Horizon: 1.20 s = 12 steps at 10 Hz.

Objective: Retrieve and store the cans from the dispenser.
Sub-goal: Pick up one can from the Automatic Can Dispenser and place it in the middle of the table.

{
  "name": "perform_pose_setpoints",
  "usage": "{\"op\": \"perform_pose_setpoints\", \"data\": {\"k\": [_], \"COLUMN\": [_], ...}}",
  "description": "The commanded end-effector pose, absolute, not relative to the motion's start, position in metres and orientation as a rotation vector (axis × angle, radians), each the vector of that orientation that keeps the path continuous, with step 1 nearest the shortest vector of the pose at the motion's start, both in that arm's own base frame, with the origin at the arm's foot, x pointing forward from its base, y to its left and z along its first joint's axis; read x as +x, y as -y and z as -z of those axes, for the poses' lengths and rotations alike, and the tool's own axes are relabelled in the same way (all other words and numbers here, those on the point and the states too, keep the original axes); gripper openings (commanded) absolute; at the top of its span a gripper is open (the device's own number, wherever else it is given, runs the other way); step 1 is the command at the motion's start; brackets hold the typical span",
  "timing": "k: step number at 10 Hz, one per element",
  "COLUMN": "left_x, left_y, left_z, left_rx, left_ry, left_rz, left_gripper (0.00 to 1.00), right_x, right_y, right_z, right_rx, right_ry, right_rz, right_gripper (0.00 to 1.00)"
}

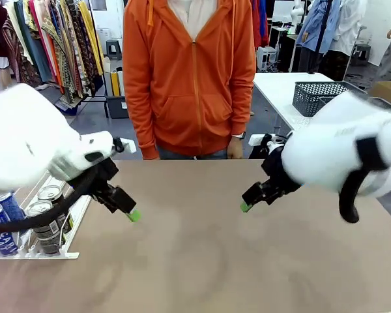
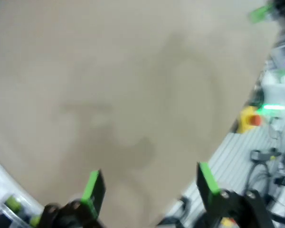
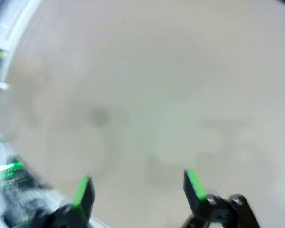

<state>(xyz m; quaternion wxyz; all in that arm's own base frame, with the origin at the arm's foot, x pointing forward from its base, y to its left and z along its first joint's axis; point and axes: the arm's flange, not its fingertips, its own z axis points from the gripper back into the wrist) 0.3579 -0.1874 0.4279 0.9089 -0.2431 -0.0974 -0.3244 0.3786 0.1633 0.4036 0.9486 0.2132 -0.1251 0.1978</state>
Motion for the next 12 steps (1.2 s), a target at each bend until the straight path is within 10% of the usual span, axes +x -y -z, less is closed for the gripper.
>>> {"op": "perform_pose_setpoints", "data": {"k": [1,6,12], "left_x": [0.367,0.346,0.312], "left_y": [0.133,-0.1,-0.207], "left_z": [-0.489,-0.528,-0.479], "left_rx": [-0.747,-1.157,-1.209], "left_ry": [0.016,0.297,0.383], "left_rz": [0.487,0.226,-0.055], "left_gripper": [1.0,1.0,1.0], "right_x": [0.376,0.262,0.265], "right_y": [-0.104,0.089,0.213], "right_z": [-0.443,-0.464,-0.454], "right_rx": [0.769,1.361,1.436], "right_ry": [0.18,0.595,0.672], "right_rz": [-0.167,0.011,0.265], "right_gripper": [1.0,1.0,1.0]}}
